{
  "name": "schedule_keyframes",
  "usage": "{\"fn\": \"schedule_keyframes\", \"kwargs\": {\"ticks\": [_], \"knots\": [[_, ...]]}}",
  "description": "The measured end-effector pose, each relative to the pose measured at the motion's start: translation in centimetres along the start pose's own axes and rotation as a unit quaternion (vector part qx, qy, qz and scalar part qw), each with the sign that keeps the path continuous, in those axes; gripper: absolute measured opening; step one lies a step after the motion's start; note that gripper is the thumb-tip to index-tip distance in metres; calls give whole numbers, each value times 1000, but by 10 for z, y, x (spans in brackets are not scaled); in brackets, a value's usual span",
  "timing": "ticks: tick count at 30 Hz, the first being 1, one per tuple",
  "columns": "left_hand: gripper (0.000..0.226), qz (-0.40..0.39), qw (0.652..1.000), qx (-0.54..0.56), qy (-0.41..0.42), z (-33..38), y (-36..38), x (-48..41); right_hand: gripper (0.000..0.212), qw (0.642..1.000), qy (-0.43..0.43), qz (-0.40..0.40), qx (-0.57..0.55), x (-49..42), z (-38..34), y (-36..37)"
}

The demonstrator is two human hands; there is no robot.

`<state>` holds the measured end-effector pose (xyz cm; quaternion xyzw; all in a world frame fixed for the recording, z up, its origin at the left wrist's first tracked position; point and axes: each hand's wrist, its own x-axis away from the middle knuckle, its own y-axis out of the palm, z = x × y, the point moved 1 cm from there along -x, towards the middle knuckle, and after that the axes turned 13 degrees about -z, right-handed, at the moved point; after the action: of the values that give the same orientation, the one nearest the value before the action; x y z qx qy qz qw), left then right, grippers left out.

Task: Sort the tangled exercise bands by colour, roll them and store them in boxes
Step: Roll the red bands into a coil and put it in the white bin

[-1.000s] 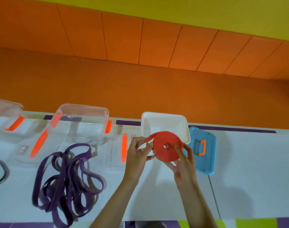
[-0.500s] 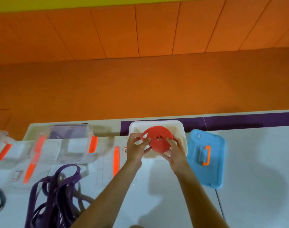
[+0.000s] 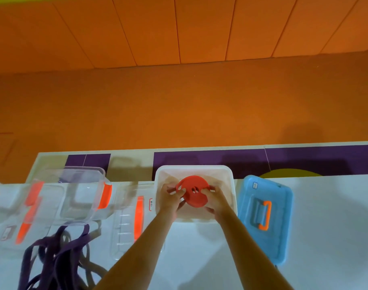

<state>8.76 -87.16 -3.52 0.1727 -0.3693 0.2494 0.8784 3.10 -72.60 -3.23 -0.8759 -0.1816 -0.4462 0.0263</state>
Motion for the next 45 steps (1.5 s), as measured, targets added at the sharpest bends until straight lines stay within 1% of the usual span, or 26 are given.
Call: {"fn": "schedule_keyframes", "kwargs": {"ticks": [2,3,6,9,12,20,26,28,33,35,37,39,42,45], "knots": [[32,9,1000,-6,-21,-2,0,-9,29,999,23,4,36,-10,0,-1],[33,12,999,-9,-29,-2,0,-13,30,998,37,4,49,-14,0,-1],[35,18,999,-33,-37,-3,1,-26,45,994,81,-3,77,-28,2,-2],[42,26,996,-68,-50,-5,5,-37,52,993,95,-2,64,-37,10,-2],[46,31,993,-106,-52,-5,7,-47,48,994,95,0,50,-44,15,-3],[51,30,987,-151,-49,-5,9,-58,33,996,80,-13,27,-51,18,-7],[43,14,990,-125,-60,-10,5,-53,25,996,61,-3,66,-51,18,-7],[44,13,992,-107,-67,-15,4,-51,27,995,57,1,78,-49,16,-8],[49,30,994,-90,-54,-20,7,-43,30,996,54,-7,65,-42,15,-9],[49,32,995,-84,-46,-21,8,-42,25,998,41,-1,55,-41,15,-8],[43,34,996,-79,-37,-21,8,-40,22,999,31,11,39,-41,15,-8],[40,38,996,-75,-24,-22,8,-39,29,999,25,16,30,-41,17,-8],[42,46,997,-60,-11,-22,7,-36,38,1000,14,19,18,-41,19,-9],[42,47,998,-45,-2,-23,6,-34,40,1000,12,24,15,-41,20,-10]]}}
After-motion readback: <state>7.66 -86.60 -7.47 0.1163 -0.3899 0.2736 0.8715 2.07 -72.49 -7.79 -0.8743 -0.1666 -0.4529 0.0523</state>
